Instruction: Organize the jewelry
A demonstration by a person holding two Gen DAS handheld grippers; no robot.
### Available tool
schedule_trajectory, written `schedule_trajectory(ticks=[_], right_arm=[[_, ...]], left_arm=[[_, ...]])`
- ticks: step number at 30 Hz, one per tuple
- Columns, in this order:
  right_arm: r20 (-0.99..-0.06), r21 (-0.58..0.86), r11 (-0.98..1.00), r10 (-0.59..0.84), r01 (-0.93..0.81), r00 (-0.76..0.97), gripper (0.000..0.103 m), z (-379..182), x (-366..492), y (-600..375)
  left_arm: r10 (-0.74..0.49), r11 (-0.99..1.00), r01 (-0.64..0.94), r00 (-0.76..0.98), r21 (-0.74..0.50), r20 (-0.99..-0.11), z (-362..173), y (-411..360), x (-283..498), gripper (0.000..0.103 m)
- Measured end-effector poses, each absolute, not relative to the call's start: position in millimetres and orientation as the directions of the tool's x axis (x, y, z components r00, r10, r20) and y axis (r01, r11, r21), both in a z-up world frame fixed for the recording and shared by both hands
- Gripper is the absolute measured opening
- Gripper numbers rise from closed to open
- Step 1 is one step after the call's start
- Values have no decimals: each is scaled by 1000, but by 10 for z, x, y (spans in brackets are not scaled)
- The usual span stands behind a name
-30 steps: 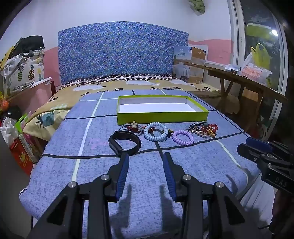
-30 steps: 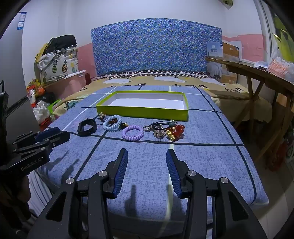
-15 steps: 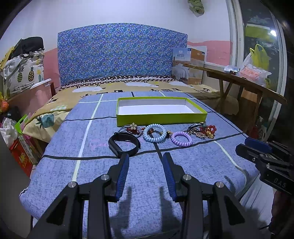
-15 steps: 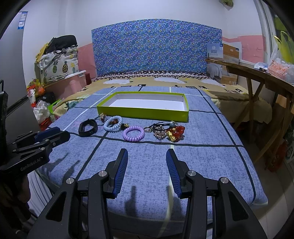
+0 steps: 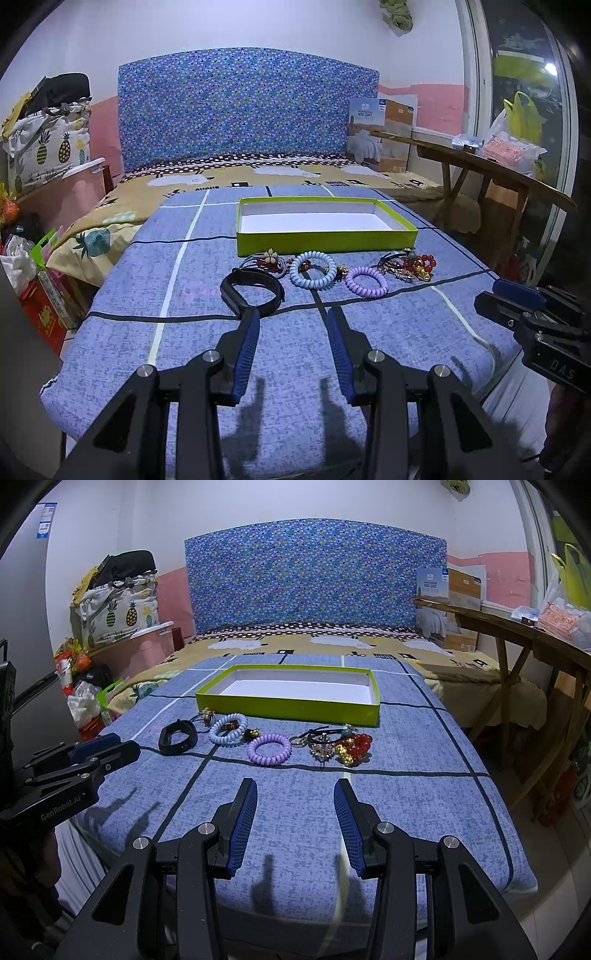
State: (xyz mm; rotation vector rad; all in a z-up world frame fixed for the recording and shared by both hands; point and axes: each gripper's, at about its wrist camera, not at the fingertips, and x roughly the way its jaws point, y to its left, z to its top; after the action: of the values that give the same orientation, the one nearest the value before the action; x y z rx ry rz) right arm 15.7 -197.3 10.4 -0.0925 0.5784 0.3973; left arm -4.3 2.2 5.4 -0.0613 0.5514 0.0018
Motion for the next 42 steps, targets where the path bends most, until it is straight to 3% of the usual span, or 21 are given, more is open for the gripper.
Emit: schedule_trajectory(ticks=[42], right_arm=[[-553, 23, 920, 338, -392, 761, 44, 97, 131, -1915]], left_arm=[[-31, 996, -19, 842, -87, -538, 22, 50, 14, 40]])
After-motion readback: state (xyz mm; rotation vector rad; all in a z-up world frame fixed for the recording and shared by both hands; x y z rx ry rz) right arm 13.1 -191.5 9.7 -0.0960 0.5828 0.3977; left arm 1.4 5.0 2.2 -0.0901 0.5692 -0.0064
